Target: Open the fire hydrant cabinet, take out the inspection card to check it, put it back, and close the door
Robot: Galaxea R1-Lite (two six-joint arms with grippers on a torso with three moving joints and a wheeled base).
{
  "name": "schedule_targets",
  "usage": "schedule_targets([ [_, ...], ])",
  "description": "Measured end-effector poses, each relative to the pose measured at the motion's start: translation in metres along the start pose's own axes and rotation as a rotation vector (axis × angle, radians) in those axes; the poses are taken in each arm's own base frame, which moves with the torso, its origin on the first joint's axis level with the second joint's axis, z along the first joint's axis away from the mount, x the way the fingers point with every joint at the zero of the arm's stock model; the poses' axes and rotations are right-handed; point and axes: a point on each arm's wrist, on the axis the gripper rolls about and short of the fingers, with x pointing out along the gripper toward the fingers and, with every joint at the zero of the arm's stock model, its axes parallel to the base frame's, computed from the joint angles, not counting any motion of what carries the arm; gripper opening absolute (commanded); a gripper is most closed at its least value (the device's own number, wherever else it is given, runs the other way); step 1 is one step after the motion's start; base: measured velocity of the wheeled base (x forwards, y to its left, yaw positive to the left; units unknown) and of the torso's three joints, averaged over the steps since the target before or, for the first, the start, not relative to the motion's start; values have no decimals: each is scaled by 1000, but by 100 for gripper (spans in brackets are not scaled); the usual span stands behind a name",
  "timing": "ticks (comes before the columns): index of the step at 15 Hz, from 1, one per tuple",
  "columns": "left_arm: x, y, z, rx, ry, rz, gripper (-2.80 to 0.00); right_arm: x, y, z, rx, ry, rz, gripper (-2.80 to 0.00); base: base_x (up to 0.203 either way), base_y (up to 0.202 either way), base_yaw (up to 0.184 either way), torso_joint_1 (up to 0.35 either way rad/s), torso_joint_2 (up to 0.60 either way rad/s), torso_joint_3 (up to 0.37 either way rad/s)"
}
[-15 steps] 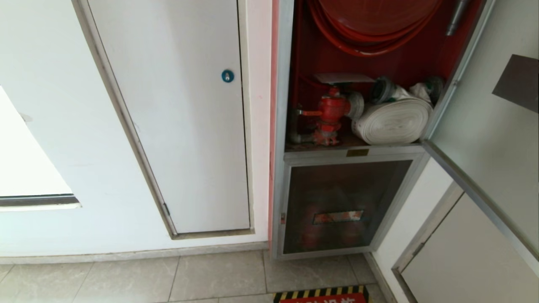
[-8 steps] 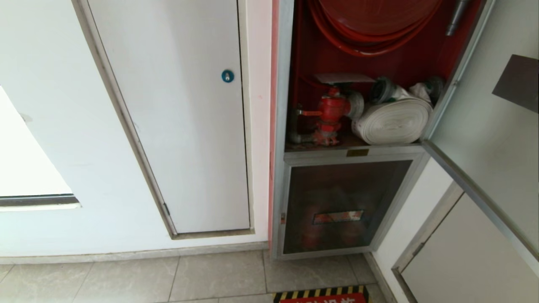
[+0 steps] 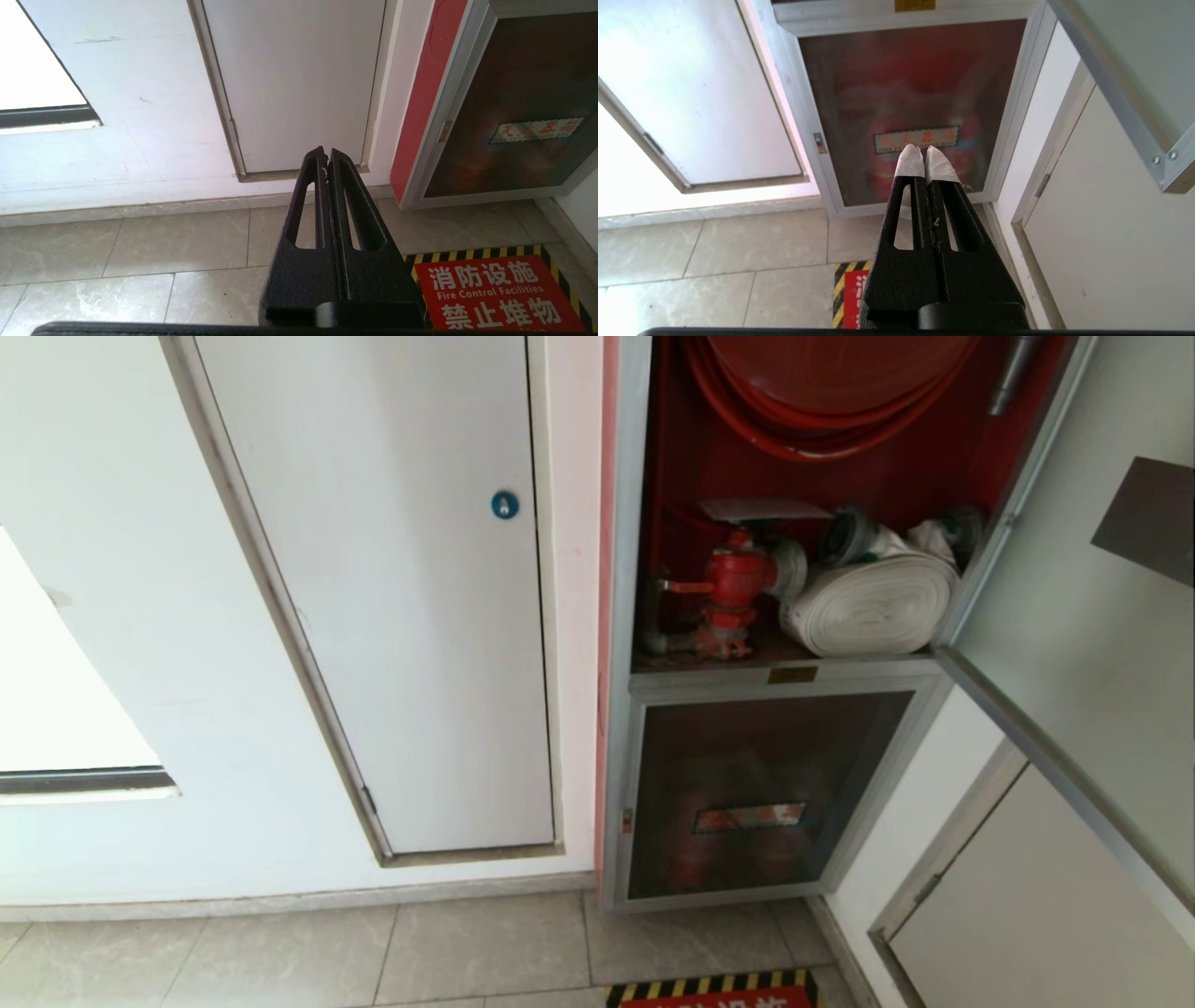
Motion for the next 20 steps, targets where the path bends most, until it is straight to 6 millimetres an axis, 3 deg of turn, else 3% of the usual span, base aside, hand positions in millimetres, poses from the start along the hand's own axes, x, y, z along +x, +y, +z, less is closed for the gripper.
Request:
schedule_targets([
  [7, 0, 0, 0, 0, 0, 0, -280, 2, 0, 48, -10, -38, -119, -280, 0, 0, 0, 0, 0, 0],
  [13, 0, 0, 0, 0, 0, 0, -280, 17, 2, 99, -14, -32, -218, -280, 0, 0, 0, 0, 0, 0],
  [17, 0, 0, 0, 0, 0, 0, -280, 28, 1, 134, -10, -57, -364, -280, 0, 0, 0, 0, 0, 0],
  [20, 0, 0, 0, 0, 0, 0, -280, 40, -1, 148, -14, -43, -529, -280, 0, 0, 0, 0, 0, 0],
])
